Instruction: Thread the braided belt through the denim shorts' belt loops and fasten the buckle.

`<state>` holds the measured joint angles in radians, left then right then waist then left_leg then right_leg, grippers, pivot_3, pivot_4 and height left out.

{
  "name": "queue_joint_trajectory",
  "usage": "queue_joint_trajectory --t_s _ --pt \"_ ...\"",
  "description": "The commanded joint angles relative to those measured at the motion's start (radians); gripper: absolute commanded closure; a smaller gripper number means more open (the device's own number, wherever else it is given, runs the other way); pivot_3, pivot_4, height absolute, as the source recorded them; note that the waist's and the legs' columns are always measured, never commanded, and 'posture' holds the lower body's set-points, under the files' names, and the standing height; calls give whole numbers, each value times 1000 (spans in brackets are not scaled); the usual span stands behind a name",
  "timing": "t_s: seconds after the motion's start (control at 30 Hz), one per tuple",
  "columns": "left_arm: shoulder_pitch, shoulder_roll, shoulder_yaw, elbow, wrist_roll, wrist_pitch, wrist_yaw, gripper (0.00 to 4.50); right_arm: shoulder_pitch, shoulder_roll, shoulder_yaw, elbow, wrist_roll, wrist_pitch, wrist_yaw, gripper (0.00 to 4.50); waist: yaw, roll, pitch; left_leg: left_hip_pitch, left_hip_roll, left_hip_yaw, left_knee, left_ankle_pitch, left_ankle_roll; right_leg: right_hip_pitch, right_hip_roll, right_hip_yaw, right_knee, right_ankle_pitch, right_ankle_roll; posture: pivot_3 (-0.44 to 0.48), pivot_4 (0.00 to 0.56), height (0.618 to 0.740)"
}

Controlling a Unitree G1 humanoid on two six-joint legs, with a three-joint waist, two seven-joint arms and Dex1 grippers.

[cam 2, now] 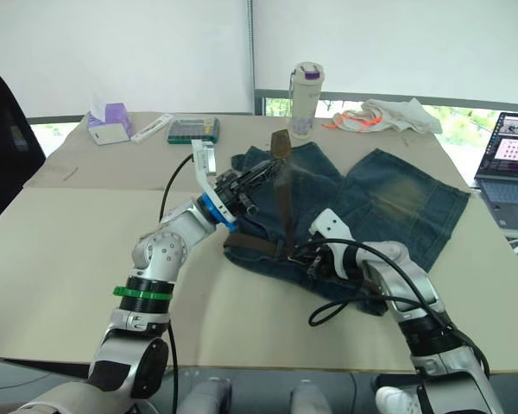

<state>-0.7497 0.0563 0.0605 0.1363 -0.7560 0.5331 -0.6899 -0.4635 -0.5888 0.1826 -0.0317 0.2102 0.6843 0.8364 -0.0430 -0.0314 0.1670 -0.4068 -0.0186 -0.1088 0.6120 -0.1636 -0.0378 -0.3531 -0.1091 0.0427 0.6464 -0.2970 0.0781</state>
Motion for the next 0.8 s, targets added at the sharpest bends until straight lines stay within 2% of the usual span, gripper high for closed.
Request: queue_joint_trajectory --t_s 0.03,0.3,0.37,0.43,0.67,0.8 --pt "-96 -23 84 -140 -145 12 9 4500 51 -15 57 73 -53 84 -32 4482 0 0 0 0 0 0 0 0 0 0 0 0 0 0 0 0 150 740" --pt "-137 -31 214 -172 -482 196 110 4500 47 -10 57 86 -55 76 -41 4482 0 -1 1 -1 0 0 0 0 0 -1 0 0 0 -1 1 0 150 740" --pt "-125 -19 217 -175 -517 231 116 4500 45 -8 55 90 -55 73 -44 4482 0 -1 1 -1 0 0 0 0 0 -1 0 0 0 -1 1 0 150 740" --pt "-107 -5 200 -178 -502 247 115 4500 44 -6 54 93 -55 71 -46 4482 0 -1 1 -1 0 0 0 0 0 -1 0 0 0 -1 1 0 150 740" --pt "-51 21 105 -125 -334 228 97 4500 57 3 45 82 -55 56 -66 4482 2 -1 1 0 0 0 0 0 0 0 0 0 0 0 1 0 150 740" --pt "-11 53 -14 -57 -131 170 73 4500 66 25 -2 65 -48 -31 -101 4482 3 -1 0 1 0 0 0 0 0 1 0 0 -1 0 1 0 150 740"
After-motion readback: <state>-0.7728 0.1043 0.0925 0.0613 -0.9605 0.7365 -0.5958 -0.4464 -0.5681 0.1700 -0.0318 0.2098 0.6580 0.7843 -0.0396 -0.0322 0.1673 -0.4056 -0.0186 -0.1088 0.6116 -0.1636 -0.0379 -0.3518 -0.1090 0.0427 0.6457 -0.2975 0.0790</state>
